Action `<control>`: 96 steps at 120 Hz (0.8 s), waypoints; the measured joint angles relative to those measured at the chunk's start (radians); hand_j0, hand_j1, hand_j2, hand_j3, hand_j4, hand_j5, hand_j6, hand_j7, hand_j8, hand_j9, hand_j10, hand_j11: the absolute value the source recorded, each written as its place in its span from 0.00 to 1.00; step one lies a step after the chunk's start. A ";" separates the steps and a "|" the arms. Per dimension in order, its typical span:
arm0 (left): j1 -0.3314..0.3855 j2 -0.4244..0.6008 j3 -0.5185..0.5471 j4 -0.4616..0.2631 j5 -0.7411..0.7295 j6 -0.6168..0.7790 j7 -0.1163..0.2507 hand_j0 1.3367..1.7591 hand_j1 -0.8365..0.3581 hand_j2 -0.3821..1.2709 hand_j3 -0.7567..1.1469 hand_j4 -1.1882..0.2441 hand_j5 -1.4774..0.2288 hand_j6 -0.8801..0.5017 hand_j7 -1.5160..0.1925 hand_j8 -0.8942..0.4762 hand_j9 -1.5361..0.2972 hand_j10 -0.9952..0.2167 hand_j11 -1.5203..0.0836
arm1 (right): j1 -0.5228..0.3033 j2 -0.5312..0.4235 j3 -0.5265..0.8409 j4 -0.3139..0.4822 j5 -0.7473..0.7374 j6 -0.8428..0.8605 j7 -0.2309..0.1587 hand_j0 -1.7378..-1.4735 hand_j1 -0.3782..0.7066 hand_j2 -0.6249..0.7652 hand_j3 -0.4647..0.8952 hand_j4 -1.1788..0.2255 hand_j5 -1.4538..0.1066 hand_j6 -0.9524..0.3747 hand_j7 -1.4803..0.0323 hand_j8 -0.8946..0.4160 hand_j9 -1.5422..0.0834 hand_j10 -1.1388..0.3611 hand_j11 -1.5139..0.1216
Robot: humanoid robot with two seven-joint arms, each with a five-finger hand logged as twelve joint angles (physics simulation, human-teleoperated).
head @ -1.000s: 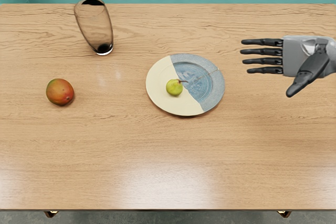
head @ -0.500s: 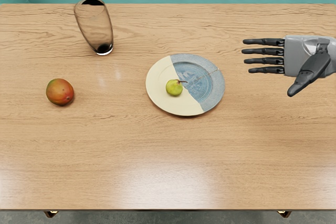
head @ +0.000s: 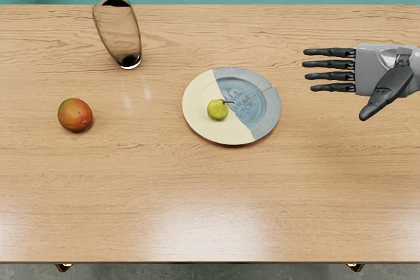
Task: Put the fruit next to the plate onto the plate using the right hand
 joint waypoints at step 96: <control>0.000 0.000 0.000 0.000 0.000 0.000 0.000 0.76 0.97 0.23 0.40 0.82 0.85 0.62 0.87 0.64 0.82 0.80 0.93 | 0.000 0.000 0.000 0.000 0.000 0.000 0.000 0.30 0.03 0.45 0.34 0.84 0.93 0.72 0.98 0.68 0.95 0.76 0.93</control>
